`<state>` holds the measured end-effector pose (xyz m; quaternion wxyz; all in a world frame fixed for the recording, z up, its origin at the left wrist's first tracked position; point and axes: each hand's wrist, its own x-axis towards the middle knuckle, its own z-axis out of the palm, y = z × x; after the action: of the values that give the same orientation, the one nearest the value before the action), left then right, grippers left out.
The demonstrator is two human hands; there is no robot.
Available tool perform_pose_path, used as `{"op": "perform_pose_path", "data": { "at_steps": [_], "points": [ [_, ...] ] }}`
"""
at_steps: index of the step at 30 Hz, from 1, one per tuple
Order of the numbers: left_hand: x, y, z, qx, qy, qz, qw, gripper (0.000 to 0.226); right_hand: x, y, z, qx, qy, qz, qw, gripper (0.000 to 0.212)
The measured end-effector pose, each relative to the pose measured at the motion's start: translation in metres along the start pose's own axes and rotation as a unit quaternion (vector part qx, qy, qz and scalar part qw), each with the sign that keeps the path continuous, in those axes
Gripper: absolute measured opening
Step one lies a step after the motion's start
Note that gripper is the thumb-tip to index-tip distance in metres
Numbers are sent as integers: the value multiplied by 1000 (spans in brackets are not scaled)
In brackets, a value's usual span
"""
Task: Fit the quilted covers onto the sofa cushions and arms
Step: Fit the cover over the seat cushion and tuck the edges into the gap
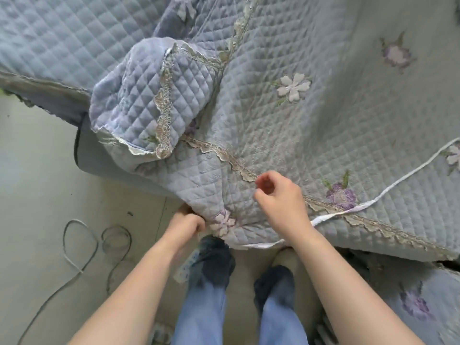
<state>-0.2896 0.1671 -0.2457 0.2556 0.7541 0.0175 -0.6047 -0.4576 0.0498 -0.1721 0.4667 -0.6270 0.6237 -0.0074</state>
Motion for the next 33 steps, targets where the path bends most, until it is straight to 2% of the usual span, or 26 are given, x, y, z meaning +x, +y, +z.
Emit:
{"op": "perform_pose_path", "data": {
  "at_steps": [2, 3, 5, 7, 9, 11, 14, 16, 18, 20, 22, 23, 24, 25, 26, 27, 28, 29, 31, 32, 33],
  "points": [
    [9, 26, -23, -159, 34, 33, 986, 32, 21, -22, 13, -16, -120, -13, 993, 33],
    [15, 40, -31, -202, 42, 38, 978, 33, 28, -31, 24, -40, -174, -14, 984, 42],
    [18, 60, -35, -193, 40, 51, 979, 32, 35, -40, 45, -117, -217, -26, 969, 55],
    [13, 72, -28, -189, 2, 62, 980, 28, 33, -32, 56, -152, -166, -42, 973, 48],
    [8, 76, -20, -215, -56, 44, 974, 23, 22, -8, 55, -165, -74, -39, 983, 32],
    [4, 80, -15, -232, -108, 23, 966, 17, 1, 32, 43, -250, -4, -40, 967, 30],
    [3, 87, -13, -219, -180, 20, 959, 17, -41, 97, 24, -410, 14, -37, 911, 46],
    [0, 94, -4, -196, -229, 20, 953, 27, -58, 119, 20, -444, 10, -11, 896, 54],
    [-7, 105, 10, -164, -266, 22, 950, 43, -61, 121, 25, -448, 15, 24, 894, 43],
    [-17, 118, 22, -168, -269, 20, 948, 51, -57, 106, 38, -387, 33, 134, 912, 24],
    [-26, 126, 31, -214, -272, 7, 938, 75, -56, 78, 55, -182, 34, 304, 935, 14],
    [-28, 127, 34, -233, -278, -2, 932, 96, -57, 65, 65, -59, 21, 372, 926, 11],
    [-30, 126, 35, -245, -288, -8, 926, 110, -61, 56, 79, 56, -8, 416, 908, 9],
    [-33, 124, 34, -248, -299, -14, 921, 116, -68, 46, 92, 128, -43, 429, 893, 7],
    [-33, 121, 32, -245, -307, -19, 920, 114, -74, 41, 104, 147, -57, 413, 897, 5],
    [-32, 118, 28, -235, -304, -23, 923, 109, -78, 41, 112, 140, -30, 394, 908, 1],
    [-30, 115, 24, -222, -295, -17, 929, 97, -78, 46, 114, 138, 51, 379, 914, 4],
    [-26, 112, 17, -204, -287, -3, 936, 77, -73, 51, 106, 145, 162, 373, 902, 8],
    [-16, 107, 2, -151, -266, 31, 952, 33, -53, 68, 71, 157, 367, 358, 844, 16],
    [-11, 104, -3, -128, -242, 30, 961, 24, -43, 81, 49, 147, 425, 359, 818, 24],
    [-6, 103, -8, -107, -219, 22, 969, 23, -32, 92, 29, 143, 443, 374, 802, 35]
  ]
}}
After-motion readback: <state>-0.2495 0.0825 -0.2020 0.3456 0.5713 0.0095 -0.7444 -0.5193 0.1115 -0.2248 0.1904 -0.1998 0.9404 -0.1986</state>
